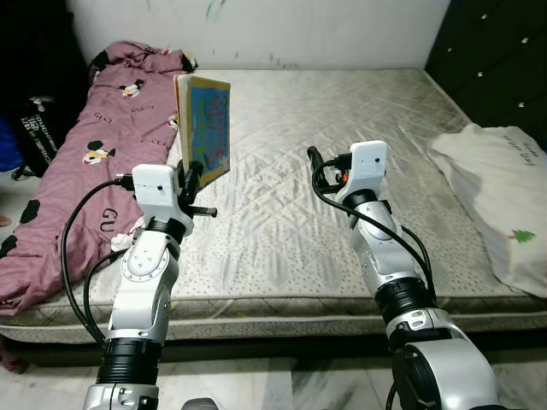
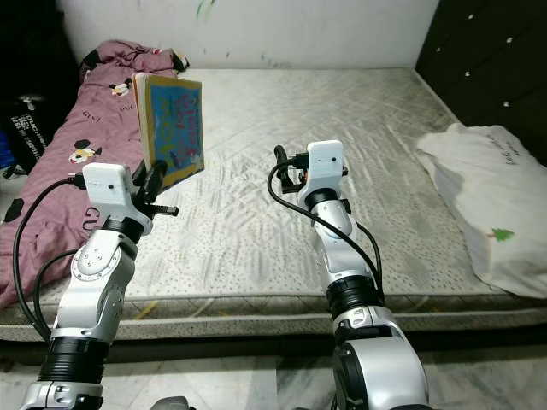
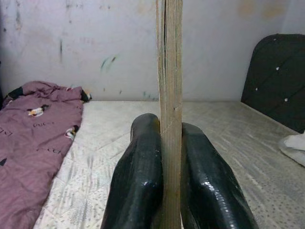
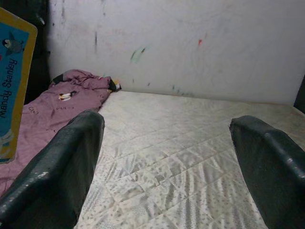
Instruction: Clean up the room
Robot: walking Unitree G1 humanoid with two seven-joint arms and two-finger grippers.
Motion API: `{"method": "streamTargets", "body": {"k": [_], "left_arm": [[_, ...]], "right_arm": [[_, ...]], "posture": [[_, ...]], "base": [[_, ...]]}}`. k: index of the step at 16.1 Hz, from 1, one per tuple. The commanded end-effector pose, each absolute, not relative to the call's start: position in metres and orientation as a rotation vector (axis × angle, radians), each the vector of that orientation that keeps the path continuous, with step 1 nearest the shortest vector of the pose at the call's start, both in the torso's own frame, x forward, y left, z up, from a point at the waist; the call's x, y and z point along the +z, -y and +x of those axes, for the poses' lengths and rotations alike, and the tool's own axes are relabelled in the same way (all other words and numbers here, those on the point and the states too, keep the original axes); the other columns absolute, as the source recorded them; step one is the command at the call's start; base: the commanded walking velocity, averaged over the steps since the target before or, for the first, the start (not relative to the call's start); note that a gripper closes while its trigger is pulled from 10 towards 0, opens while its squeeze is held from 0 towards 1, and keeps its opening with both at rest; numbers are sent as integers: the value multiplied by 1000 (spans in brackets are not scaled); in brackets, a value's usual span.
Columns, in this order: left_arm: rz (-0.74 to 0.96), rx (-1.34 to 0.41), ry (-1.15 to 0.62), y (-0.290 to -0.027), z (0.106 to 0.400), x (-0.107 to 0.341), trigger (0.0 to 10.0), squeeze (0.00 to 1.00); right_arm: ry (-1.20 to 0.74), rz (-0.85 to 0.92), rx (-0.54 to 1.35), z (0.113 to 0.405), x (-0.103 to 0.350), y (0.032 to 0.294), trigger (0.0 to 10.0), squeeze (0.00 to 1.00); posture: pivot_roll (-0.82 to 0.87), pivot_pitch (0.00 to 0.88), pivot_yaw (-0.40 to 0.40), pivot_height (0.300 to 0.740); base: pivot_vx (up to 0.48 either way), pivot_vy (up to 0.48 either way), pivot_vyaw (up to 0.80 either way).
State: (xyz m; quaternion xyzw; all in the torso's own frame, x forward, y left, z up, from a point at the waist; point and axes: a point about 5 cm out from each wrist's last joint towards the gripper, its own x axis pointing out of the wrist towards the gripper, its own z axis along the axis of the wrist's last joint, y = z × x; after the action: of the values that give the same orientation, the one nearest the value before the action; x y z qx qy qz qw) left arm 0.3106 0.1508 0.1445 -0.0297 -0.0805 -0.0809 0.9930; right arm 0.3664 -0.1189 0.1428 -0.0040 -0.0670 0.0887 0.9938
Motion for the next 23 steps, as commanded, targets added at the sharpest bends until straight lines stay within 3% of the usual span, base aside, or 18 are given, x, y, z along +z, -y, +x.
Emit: {"method": "streamTargets", "body": {"k": [1, 4, 12, 23], "left_arm": [[-52, -170, 223, -152, 311, 157, 10000, 0], [-53, -175, 219, -152, 311, 157, 10000, 0], [-34, -163, 215, -149, 313, 157, 10000, 0], [-42, -157, 210, -148, 313, 156, 10000, 0]], "right_arm": [[139, -5, 180, 369, 146, 118, 10000, 0], [141, -6, 179, 369, 146, 118, 10000, 0], [139, -18, 182, 369, 145, 119, 10000, 0], [139, -22, 183, 369, 144, 119, 10000, 0]], "posture": [[68, 0, 8, 740], [68, 0, 8, 740], [70, 0, 4, 740], [70, 0, 2, 740]], "base": [[345, 0, 0], [337, 0, 0], [0, 0, 0], [0, -413, 0]]}}
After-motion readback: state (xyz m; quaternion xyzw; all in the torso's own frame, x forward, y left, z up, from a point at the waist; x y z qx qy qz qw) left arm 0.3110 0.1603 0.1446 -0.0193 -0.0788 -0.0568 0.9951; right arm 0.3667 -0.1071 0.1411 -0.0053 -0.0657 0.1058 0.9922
